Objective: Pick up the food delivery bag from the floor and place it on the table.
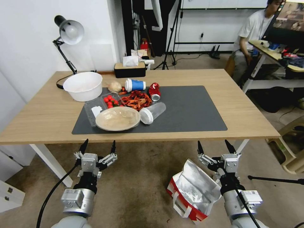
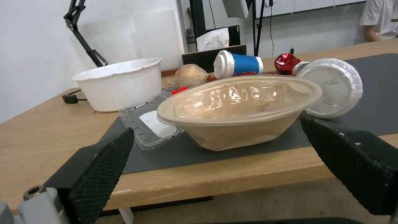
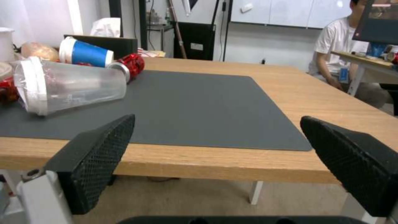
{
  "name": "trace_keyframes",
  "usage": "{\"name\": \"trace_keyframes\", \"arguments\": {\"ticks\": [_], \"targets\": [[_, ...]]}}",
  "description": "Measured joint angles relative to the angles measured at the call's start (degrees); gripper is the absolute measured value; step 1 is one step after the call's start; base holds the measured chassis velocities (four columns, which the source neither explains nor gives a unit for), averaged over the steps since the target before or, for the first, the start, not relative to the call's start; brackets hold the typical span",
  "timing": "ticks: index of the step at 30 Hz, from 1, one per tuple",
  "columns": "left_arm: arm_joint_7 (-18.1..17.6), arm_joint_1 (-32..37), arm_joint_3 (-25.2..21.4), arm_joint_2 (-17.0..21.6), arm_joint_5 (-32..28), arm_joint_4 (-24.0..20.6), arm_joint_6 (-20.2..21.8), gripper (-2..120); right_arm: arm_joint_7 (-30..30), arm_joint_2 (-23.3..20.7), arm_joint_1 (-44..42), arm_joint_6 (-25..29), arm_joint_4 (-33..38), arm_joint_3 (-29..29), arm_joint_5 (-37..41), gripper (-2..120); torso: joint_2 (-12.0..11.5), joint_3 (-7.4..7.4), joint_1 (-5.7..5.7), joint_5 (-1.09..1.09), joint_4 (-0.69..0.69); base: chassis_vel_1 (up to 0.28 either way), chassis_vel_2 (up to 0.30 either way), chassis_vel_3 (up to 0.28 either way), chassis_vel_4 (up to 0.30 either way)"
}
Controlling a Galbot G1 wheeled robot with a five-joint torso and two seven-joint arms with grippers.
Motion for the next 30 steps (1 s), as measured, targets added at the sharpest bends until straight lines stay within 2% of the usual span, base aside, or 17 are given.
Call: {"name": "trace_keyframes", "arguments": {"ticks": [21, 24, 27, 28, 30], "targets": [[-0.3, -0.1, 0.1, 0.0, -0.3, 0.0, 0.3, 100, -0.1, -0.1, 0.0, -0.7, 0.2, 0.0, 0.3, 100, 0.0, 0.00, 0.00, 0.00, 0.00, 0.000, 0.000, 0.000, 0.000], [-1.8, -0.6, 0.5, 0.4, -2.6, -0.8, 2.6, 100, -0.4, -0.2, 0.1, -2.2, 0.7, 0.1, 0.8, 100, 0.0, 0.00, 0.00, 0.01, 0.00, 0.000, 0.000, 0.000, 0.000], [-6.3, -2.1, 2.1, 1.4, -8.8, -3.3, 9.5, 100, -1.8, -0.9, 0.4, -9.2, 3.2, 0.8, 3.3, 100, 0.0, 0.00, 0.00, 0.00, 0.00, 0.000, 0.000, 0.000, 0.000], [-6.3, -2.1, 2.1, 1.4, -8.8, -3.3, 9.5, 100, -1.8, -0.9, 0.4, -9.2, 3.2, 0.8, 3.3, 100, 0.0, 0.00, 0.00, 0.00, 0.00, 0.000, 0.000, 0.000, 0.000], [-9.2, -3.0, 3.0, 1.9, -12.8, -4.9, 13.8, 100, -2.8, -1.3, 0.5, -13.8, 4.9, 1.2, 5.0, 100, 0.0, 0.00, 0.00, 0.00, 0.00, 0.000, 0.000, 0.000, 0.000]]}}
